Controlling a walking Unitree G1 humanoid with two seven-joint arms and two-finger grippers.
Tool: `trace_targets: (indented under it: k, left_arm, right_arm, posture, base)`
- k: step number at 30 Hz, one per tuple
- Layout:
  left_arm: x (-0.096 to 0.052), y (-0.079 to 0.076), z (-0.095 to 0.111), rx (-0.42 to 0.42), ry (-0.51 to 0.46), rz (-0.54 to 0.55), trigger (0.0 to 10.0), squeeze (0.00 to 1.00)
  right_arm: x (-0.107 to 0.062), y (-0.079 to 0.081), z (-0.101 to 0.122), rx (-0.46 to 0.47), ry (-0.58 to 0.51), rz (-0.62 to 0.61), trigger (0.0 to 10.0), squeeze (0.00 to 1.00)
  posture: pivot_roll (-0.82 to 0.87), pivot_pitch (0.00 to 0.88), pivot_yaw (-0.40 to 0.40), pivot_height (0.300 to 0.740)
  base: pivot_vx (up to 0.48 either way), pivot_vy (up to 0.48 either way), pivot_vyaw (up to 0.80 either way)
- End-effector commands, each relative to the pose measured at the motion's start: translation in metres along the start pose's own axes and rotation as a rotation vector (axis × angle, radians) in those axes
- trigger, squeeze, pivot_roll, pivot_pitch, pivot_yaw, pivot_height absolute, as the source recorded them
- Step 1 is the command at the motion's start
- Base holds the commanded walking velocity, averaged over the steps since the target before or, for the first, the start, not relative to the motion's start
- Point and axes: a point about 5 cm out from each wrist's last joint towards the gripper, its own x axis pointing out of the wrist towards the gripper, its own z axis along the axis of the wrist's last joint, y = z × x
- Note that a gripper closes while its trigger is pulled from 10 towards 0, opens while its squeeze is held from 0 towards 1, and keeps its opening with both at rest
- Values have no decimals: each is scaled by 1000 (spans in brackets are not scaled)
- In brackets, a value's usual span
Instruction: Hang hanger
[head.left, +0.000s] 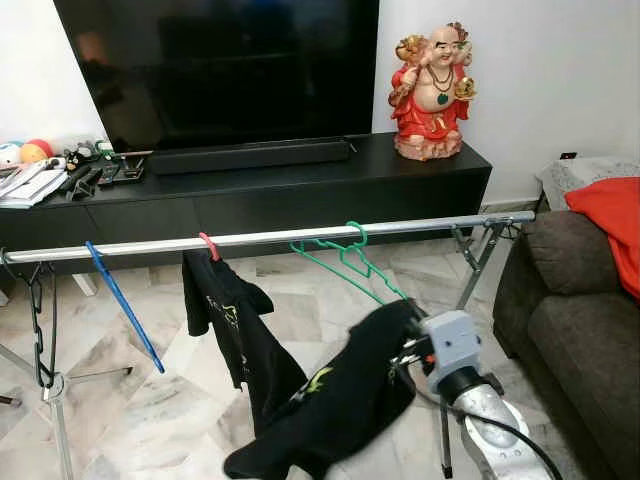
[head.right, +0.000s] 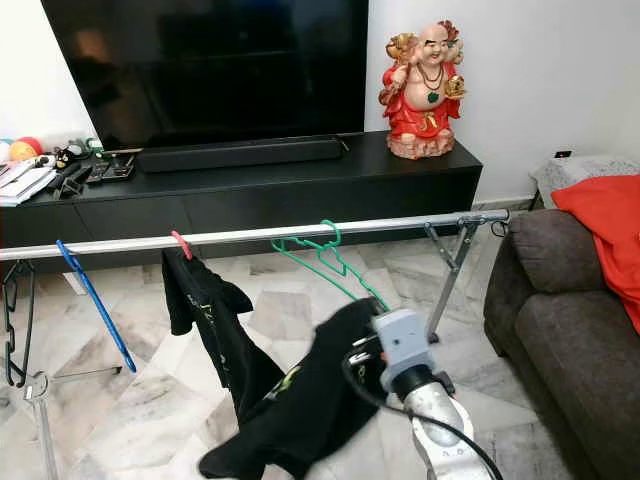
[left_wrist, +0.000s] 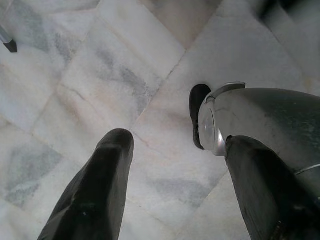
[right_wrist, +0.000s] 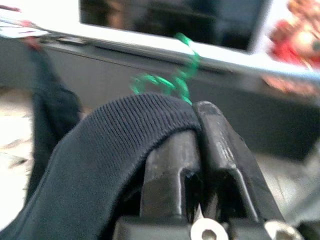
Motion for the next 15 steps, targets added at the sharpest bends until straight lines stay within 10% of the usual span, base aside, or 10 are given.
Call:
trace_targets:
  k: [1,5,15]
  left_arm:
    - [0,0,-1,5,10,-5,10000,0]
    - [0,0,-2,-19,5,5,10000,0]
    - [-1,-1,-4,-20,12,11,10000,0]
  right_arm:
    - [3,-17,2,39,-5,-105,10000,0]
    - [-6,-45,-37,176,144,-280,10000,0]
    - [1,-36,-40,190,150,-272,10000,0]
  posture:
    - [-34,0,52,740]
    - [3,0,33,740]
    - [31,0,30,740]
  base:
    - [0,0,0]
    - [0,0,0]
    - [0,0,0]
